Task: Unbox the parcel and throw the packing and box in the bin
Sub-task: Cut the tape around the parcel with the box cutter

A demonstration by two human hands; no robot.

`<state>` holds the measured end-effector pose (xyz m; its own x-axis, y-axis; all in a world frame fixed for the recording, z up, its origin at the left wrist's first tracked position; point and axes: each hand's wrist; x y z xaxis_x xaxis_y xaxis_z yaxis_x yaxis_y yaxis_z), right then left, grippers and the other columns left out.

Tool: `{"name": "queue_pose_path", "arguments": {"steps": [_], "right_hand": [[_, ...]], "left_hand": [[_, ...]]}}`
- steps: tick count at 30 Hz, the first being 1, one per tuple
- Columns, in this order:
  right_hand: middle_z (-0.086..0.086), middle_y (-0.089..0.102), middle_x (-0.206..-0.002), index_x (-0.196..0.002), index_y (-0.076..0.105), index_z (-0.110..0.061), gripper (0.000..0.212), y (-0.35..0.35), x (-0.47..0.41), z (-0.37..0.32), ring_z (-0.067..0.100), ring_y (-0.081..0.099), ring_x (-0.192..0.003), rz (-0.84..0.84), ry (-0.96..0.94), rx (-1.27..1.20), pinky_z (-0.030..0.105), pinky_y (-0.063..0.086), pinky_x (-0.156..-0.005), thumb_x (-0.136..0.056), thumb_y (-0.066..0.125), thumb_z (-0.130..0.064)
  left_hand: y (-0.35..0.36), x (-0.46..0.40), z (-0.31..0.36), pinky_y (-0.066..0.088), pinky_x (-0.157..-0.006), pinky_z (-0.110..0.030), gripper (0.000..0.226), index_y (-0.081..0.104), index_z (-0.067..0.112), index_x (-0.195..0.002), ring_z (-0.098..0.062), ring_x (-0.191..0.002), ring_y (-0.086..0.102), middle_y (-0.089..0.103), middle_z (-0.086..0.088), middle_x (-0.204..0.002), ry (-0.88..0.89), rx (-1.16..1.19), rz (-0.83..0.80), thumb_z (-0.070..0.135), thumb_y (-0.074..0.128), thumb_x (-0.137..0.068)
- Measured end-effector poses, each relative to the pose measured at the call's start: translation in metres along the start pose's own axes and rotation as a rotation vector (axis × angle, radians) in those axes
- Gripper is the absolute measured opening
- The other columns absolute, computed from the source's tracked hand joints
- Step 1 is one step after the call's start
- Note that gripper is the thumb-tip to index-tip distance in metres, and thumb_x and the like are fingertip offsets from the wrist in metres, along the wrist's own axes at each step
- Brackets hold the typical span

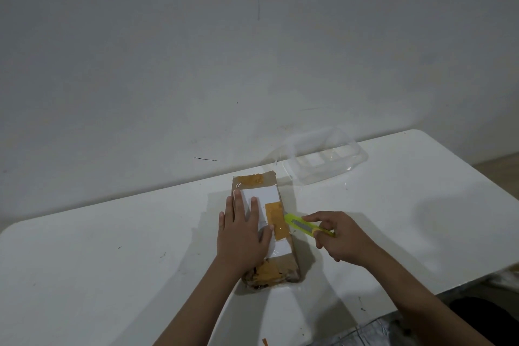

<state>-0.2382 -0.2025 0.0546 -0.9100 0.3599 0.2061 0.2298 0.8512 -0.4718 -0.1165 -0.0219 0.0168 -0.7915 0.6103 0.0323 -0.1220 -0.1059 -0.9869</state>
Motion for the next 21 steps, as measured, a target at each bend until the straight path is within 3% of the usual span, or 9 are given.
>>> {"name": "queue_pose_path", "arguments": {"steps": [7, 13, 21], "right_hand": [[0.012, 0.062, -0.072, -0.111, 0.064, -0.023, 0.032, -0.0046, 0.0032, 0.0061, 0.005, 0.042, -0.031, -0.04, -0.002, -0.007, 0.023, 0.039, -0.04, -0.088, 0.055, -0.004], [0.015, 0.064, -0.069, -0.109, 0.065, -0.024, 0.033, -0.0051, 0.0005, 0.0063, 0.006, 0.041, -0.031, -0.038, -0.006, -0.002, 0.022, 0.038, -0.038, -0.087, 0.054, -0.003], [0.011, 0.064, -0.066, -0.112, 0.064, -0.02, 0.032, -0.0011, 0.0074, 0.0062, 0.005, 0.04, -0.031, -0.076, 0.024, -0.06, 0.021, 0.037, -0.039, -0.088, 0.054, -0.003]], "left_hand": [[-0.0009, 0.0002, 0.0009, 0.004, -0.117, -0.046, 0.077, -0.001, 0.021, -0.151, -0.033, -0.145, -0.011, -0.014, -0.016, -0.157, -0.015, 0.004, -0.008, 0.06, 0.009, -0.085], [-0.0002, -0.0005, -0.0004, 0.005, -0.116, -0.047, 0.088, 0.001, 0.022, -0.151, -0.034, -0.145, -0.01, -0.013, -0.016, -0.157, -0.003, 0.004, 0.0, 0.066, -0.006, -0.075], [-0.0008, -0.0029, 0.0012, 0.006, -0.116, -0.048, 0.084, 0.003, 0.021, -0.151, -0.035, -0.145, -0.008, -0.011, -0.017, -0.157, -0.028, 0.032, 0.005, 0.065, 0.0, -0.079]]}}
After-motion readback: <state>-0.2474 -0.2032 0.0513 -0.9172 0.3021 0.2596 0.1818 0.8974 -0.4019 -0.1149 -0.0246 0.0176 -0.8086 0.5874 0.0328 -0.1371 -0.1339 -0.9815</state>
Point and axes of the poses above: each hand's wrist, its own x-axis away from the middle knuckle, its own y-axis out of the palm, z = x × y
